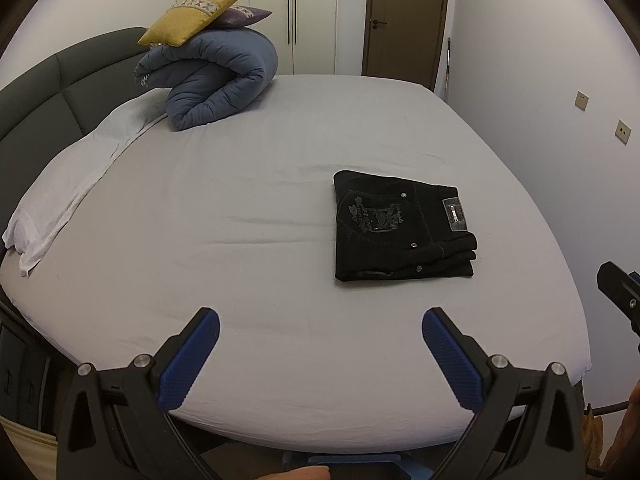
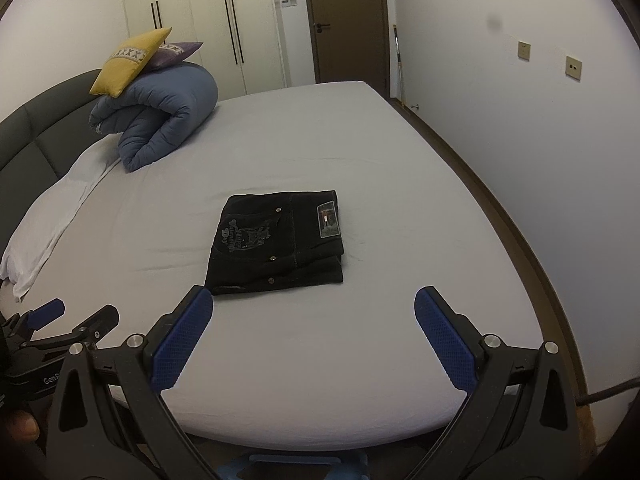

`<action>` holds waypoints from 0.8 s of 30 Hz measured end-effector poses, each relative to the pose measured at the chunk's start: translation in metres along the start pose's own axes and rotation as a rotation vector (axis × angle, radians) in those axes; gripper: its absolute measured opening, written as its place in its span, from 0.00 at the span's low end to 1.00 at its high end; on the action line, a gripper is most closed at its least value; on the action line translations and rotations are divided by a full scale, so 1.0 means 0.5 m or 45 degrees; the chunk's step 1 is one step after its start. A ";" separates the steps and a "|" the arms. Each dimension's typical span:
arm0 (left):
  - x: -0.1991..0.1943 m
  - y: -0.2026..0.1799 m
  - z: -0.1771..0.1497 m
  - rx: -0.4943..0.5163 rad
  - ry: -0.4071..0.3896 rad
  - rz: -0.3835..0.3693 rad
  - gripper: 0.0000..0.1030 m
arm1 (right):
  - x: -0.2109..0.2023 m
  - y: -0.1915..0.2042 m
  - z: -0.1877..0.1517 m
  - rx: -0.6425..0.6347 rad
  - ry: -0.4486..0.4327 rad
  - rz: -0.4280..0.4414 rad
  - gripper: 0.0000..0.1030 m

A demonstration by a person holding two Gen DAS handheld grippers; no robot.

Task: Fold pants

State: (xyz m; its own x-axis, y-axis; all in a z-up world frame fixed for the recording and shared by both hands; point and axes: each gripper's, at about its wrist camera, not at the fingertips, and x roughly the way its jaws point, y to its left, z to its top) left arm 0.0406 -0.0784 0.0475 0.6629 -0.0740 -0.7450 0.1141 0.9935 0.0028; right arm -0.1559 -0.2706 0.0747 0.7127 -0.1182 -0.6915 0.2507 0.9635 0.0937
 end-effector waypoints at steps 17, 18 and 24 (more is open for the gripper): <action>0.008 0.011 0.000 -0.017 0.012 -0.008 1.00 | 0.023 0.033 -0.004 -0.018 0.024 0.012 1.00; 0.008 0.011 0.000 -0.017 0.010 -0.007 1.00 | 0.023 0.035 -0.006 -0.018 0.023 0.012 1.00; 0.008 0.011 0.000 -0.017 0.012 -0.008 1.00 | 0.024 0.037 -0.007 -0.016 0.025 0.015 1.00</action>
State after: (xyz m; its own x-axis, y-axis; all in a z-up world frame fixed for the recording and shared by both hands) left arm 0.0437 -0.0731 0.0447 0.6550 -0.0795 -0.7515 0.1085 0.9940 -0.0106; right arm -0.1450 -0.2531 0.0655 0.7025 -0.1026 -0.7042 0.2343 0.9677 0.0928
